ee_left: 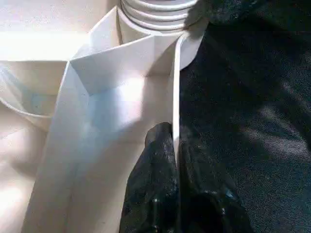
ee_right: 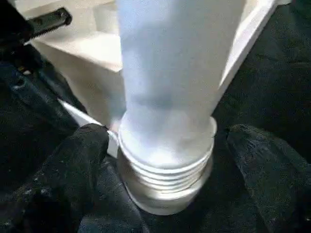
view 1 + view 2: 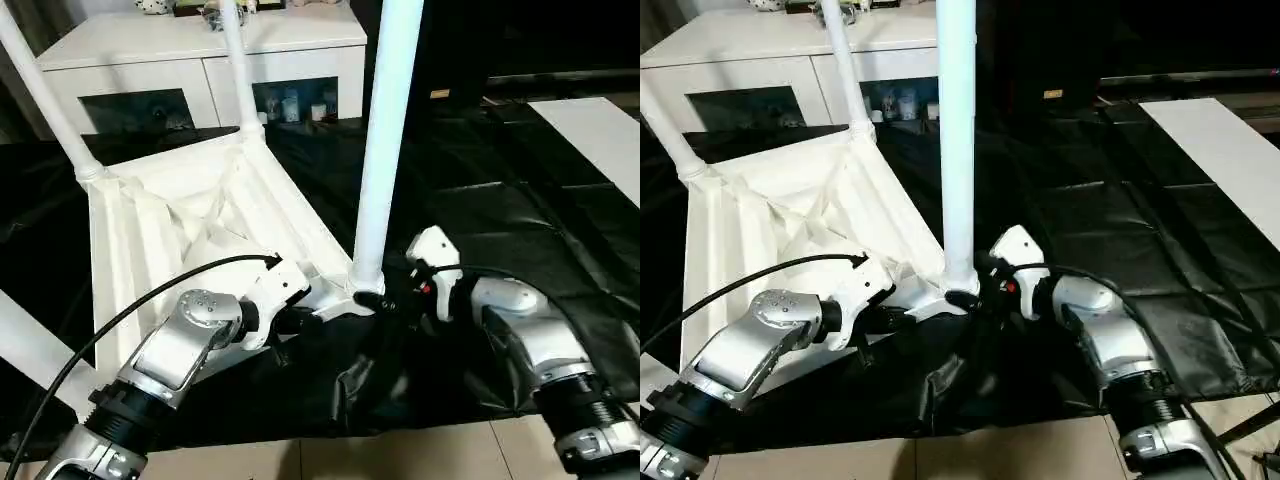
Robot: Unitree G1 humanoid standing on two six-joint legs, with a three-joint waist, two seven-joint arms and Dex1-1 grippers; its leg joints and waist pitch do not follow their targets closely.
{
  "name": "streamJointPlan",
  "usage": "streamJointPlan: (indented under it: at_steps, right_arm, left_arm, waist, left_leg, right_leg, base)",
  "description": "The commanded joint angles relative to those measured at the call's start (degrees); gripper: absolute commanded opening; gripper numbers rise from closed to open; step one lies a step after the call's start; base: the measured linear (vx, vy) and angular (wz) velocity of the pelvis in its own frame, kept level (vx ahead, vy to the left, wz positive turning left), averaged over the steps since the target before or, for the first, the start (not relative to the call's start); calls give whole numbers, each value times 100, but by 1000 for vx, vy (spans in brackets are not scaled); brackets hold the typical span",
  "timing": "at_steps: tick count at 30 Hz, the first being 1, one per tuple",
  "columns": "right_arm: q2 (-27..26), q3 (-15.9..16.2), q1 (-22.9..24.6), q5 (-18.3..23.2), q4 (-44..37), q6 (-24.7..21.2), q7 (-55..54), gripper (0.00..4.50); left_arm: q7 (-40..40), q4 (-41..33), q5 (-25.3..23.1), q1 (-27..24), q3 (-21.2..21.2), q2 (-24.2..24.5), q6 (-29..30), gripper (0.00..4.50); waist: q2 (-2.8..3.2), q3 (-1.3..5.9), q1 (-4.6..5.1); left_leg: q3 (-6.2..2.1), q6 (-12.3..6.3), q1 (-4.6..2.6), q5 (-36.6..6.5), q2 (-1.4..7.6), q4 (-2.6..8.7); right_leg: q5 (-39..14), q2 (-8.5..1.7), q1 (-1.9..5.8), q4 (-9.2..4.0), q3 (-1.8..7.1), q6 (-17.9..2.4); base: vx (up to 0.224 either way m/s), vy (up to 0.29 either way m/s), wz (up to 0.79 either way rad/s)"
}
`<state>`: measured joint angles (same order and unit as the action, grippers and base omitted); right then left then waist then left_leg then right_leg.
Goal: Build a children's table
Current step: Rotate leg to tighten
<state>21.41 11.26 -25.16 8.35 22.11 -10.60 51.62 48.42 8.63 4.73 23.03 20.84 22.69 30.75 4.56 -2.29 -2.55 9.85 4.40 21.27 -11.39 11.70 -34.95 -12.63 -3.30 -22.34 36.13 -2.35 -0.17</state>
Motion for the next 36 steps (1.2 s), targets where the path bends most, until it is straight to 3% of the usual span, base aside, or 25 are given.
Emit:
streamJointPlan:
  at_steps: [1,3,4,5,9,13,20,30,34,36]
  right_arm:
    - [-5,47,-160,-52,62,74,70,395]
    - [-17,73,-195,-71,146,118,109,375]
    - [-18,75,-199,-73,161,130,119,360]
    - [-26,70,-211,-73,183,141,121,360]
    - [-46,56,-233,-71,247,181,148,323]
    - [-74,58,-232,-82,303,224,164,282]
    - [-88,75,-235,-84,363,274,198,272]
    - [-127,3,-280,-92,491,339,98,272]
    - [-569,-268,-241,-188,653,311,-982,272]
    - [-996,-374,-137,-357,685,290,-1920,272]
  left_arm:
    - [48,45,19,-137,-21,31,-46,0]
    - [36,48,16,-156,-38,33,-78,0]
    - [31,42,15,-165,-40,33,-85,0]
    - [30,44,24,-174,-53,22,-122,0]
    - [68,54,106,-234,-121,-39,-373,0]
    - [196,88,315,-376,-261,-149,-770,0]
    - [226,168,201,-595,-171,-23,-812,0]
    - [286,183,-24,-634,-59,159,-421,0]
    - [-1,332,-157,-513,-69,22,-293,0]
    - [-287,503,-237,-337,-68,-235,-171,0]
  waist:
    - [-150,326,-29]
    - [-151,325,-27]
    - [-217,317,-29]
    - [-194,314,-32]
    - [-227,311,-26]
    - [-216,322,-40]
    - [-236,312,-25]
    - [-248,303,3]
    - [-273,269,51]
    - [-260,250,72]
  left_leg:
    - [-23,-425,-7,-573,90,375]
    - [-22,-421,-2,-591,85,374]
    - [-26,-431,9,-586,89,385]
    - [-18,-424,-8,-620,94,382]
    - [-20,-439,7,-574,92,383]
    - [-16,-448,-11,-550,104,384]
    - [-17,-439,-9,-634,106,395]
    - [-17,-375,-20,-721,108,417]
    - [-33,-245,-2,-925,99,464]
    - [-30,-98,-40,-1081,105,491]
  right_leg:
    - [-391,-374,273,-429,209,-1373]
    - [-436,-374,276,-435,207,-1377]
    - [-496,-380,283,-422,208,-1356]
    - [-612,-386,265,-445,210,-1324]
    - [-582,-383,271,-438,212,-1304]
    - [-430,-377,257,-427,213,-1336]
    - [-474,-382,263,-428,218,-1342]
    - [-568,-378,252,-441,220,-1345]
    - [-1116,-391,259,-496,206,-1212]
    - [-1458,-389,212,-540,222,-1102]
  base:
    - [0,0,0]
    - [0,0,0]
    - [0,0,0]
    - [0,0,0]
    - [0,0,0]
    - [0,0,0]
    - [0,0,0]
    - [0,0,0]
    - [0,0,0]
    - [0,0,0]
